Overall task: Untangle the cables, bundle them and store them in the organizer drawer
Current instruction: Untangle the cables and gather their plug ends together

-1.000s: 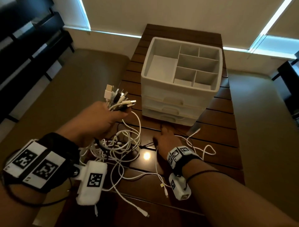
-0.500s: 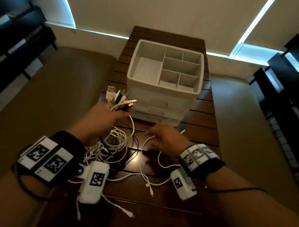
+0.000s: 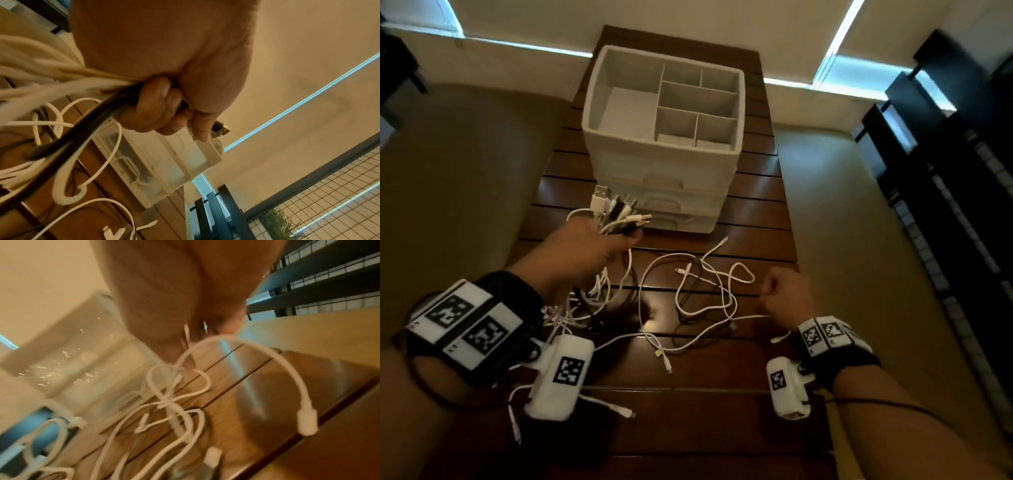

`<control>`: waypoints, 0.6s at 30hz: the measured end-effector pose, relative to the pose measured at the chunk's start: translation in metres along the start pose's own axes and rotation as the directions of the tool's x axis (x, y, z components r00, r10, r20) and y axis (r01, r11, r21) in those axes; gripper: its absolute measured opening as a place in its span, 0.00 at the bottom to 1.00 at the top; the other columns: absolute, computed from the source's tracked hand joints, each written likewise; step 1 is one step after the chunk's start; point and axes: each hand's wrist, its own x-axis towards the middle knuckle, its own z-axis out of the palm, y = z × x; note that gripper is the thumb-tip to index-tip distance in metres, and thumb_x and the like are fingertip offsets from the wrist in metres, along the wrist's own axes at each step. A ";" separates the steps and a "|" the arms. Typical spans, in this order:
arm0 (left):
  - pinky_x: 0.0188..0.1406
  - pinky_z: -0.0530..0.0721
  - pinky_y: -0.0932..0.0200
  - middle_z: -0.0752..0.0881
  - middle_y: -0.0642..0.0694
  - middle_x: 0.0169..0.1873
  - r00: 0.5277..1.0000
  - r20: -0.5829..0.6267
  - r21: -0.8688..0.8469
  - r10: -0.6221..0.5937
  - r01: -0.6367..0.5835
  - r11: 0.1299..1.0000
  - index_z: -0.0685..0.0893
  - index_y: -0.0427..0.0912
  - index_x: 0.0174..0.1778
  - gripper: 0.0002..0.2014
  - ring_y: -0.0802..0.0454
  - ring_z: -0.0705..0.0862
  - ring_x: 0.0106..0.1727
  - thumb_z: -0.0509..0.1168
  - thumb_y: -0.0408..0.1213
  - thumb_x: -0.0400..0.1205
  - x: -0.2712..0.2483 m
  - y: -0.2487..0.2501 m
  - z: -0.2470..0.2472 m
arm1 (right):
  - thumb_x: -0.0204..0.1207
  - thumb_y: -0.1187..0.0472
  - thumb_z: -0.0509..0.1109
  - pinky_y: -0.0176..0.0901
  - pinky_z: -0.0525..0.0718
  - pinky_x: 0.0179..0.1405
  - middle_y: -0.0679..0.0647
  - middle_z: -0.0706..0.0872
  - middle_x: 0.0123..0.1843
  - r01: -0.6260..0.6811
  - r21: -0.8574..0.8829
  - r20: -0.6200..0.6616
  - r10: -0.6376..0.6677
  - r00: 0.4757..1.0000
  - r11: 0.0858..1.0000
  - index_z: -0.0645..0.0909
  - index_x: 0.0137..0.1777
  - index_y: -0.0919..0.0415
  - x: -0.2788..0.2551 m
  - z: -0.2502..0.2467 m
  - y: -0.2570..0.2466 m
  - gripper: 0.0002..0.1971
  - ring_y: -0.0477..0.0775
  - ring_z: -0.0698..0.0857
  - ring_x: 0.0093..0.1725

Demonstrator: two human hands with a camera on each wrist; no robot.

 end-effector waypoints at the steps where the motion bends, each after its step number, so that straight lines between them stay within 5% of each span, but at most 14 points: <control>1: 0.26 0.59 0.57 0.67 0.48 0.18 1.000 0.000 0.025 -0.002 0.002 1.000 0.79 0.45 0.24 0.18 0.53 0.62 0.22 0.75 0.48 0.75 0.000 -0.001 0.002 | 0.68 0.62 0.72 0.43 0.81 0.39 0.49 0.83 0.34 0.025 0.036 -0.117 -0.020 0.993 0.999 0.77 0.31 0.52 -0.006 0.002 -0.005 0.08 0.53 0.83 0.38; 2: 0.26 0.60 0.57 0.68 0.47 0.19 1.000 -0.001 0.045 0.006 -0.006 0.999 0.80 0.43 0.28 0.17 0.52 0.63 0.22 0.75 0.48 0.74 0.000 -0.003 0.003 | 0.68 0.60 0.72 0.41 0.79 0.36 0.48 0.83 0.32 0.046 0.030 -0.111 -0.042 0.993 0.999 0.77 0.31 0.53 -0.012 0.004 -0.012 0.07 0.53 0.83 0.36; 5: 0.25 0.59 0.57 0.67 0.48 0.21 1.000 -0.003 0.063 0.018 -0.017 0.998 0.85 0.31 0.44 0.20 0.52 0.63 0.22 0.74 0.49 0.75 -0.002 -0.006 0.008 | 0.69 0.58 0.70 0.38 0.75 0.29 0.50 0.82 0.29 0.046 -0.111 0.197 -0.024 0.980 0.993 0.74 0.28 0.55 -0.024 0.028 -0.025 0.10 0.54 0.83 0.33; 7: 0.24 0.60 0.58 0.67 0.48 0.21 1.000 0.003 0.061 0.013 -0.013 0.998 0.85 0.28 0.49 0.23 0.52 0.63 0.22 0.74 0.49 0.75 -0.003 -0.008 0.009 | 0.69 0.53 0.68 0.40 0.76 0.29 0.52 0.87 0.38 0.006 -0.190 0.273 0.047 0.961 0.982 0.80 0.35 0.55 -0.019 0.049 -0.021 0.07 0.56 0.86 0.37; 12: 0.23 0.60 0.60 0.68 0.48 0.21 1.000 0.017 0.055 0.013 -0.014 0.998 0.79 0.43 0.34 0.15 0.53 0.63 0.21 0.73 0.49 0.76 -0.007 -0.009 0.010 | 0.77 0.55 0.68 0.42 0.82 0.39 0.56 0.87 0.52 -0.118 -0.219 0.279 0.178 0.943 0.969 0.83 0.52 0.62 -0.018 0.070 -0.029 0.11 0.57 0.87 0.48; 18: 0.15 0.62 0.63 0.68 0.52 0.17 0.999 0.040 0.048 0.001 -0.003 0.999 0.82 0.40 0.40 0.13 0.57 0.63 0.17 0.73 0.47 0.77 -0.014 -0.008 0.012 | 0.77 0.60 0.69 0.44 0.84 0.51 0.59 0.85 0.61 -0.268 -0.117 0.184 0.286 0.940 0.956 0.82 0.58 0.64 -0.011 0.087 -0.037 0.12 0.60 0.85 0.61</control>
